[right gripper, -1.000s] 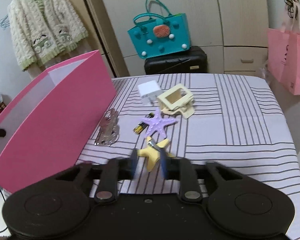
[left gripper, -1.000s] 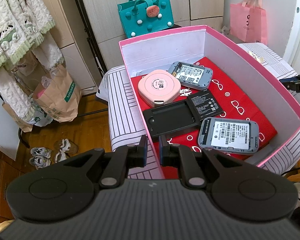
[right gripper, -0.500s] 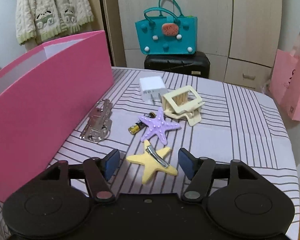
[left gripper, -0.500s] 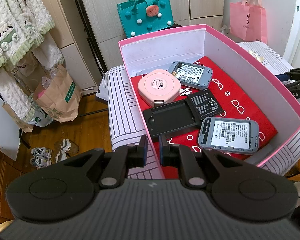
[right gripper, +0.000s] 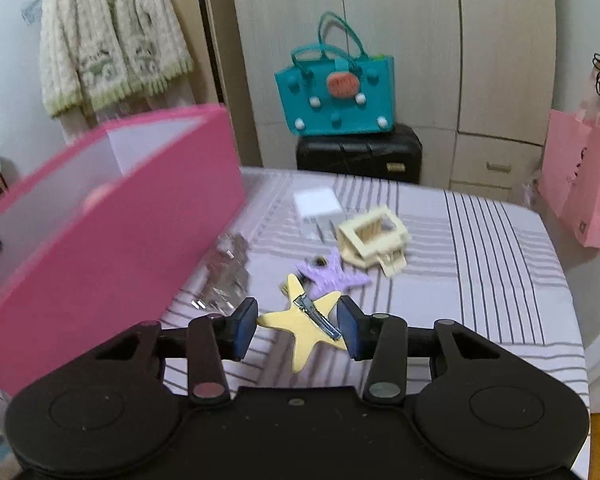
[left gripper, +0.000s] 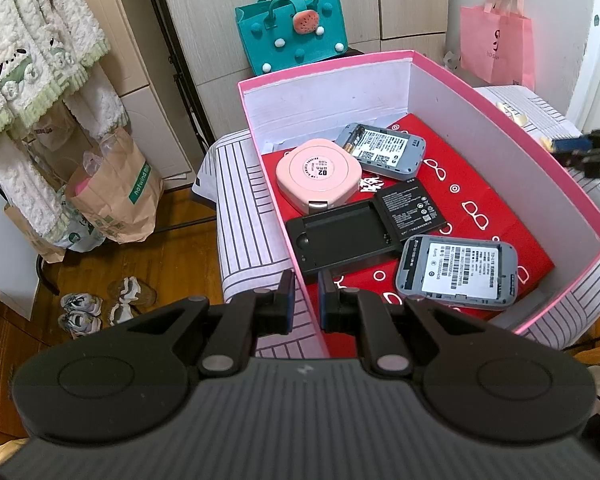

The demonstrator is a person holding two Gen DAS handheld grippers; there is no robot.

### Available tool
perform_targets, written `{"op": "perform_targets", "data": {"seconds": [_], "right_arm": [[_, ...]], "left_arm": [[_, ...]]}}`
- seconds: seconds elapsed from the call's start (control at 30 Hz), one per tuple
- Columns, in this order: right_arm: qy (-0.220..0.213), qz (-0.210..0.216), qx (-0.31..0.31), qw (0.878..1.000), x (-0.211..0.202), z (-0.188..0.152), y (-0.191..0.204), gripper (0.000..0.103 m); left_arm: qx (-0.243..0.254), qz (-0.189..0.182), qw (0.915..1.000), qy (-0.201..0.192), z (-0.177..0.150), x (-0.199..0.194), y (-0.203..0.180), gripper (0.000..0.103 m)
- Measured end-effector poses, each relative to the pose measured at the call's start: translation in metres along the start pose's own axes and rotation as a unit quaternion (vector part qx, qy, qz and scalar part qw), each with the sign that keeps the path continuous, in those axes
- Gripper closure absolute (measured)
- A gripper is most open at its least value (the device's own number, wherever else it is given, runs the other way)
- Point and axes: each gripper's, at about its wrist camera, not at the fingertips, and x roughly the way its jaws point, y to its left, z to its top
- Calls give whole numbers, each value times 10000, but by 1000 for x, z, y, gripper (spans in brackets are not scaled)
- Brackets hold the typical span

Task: Organize rigid objects
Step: 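Carry the yellow starfish into the box and drop it on the router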

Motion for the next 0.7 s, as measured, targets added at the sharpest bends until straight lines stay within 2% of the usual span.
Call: {"op": "perform_targets", "data": {"seconds": [0.1,0.27,0.37,0.47,0.6,0.67,0.7], "right_arm": [[-238,340,61,9991,-17,13,8,54],[-365,1390,194,9894,-40,39,39,54],[-145,2135,168,9767,-35,49,67,54],[273,2570,-11,9660,-18,52,94,54],[800,2517,-322,9640,7,50,120,54],[962,2411,-526,9643,13,47,129,54],[908,2353,-687,9652,11,45,133,54]], "left_arm": [[-17,-10,10000,0,0,0,1,92],[23,-68,10000,56,1,0,2,92],[-14,-137,9999,97,3,0,5,91],[-13,-154,9998,107,3,0,6,91],[-1,-161,9998,105,3,1,6,91],[-23,-177,9998,106,2,0,6,91],[-34,-183,9998,108,3,0,6,91]]}}
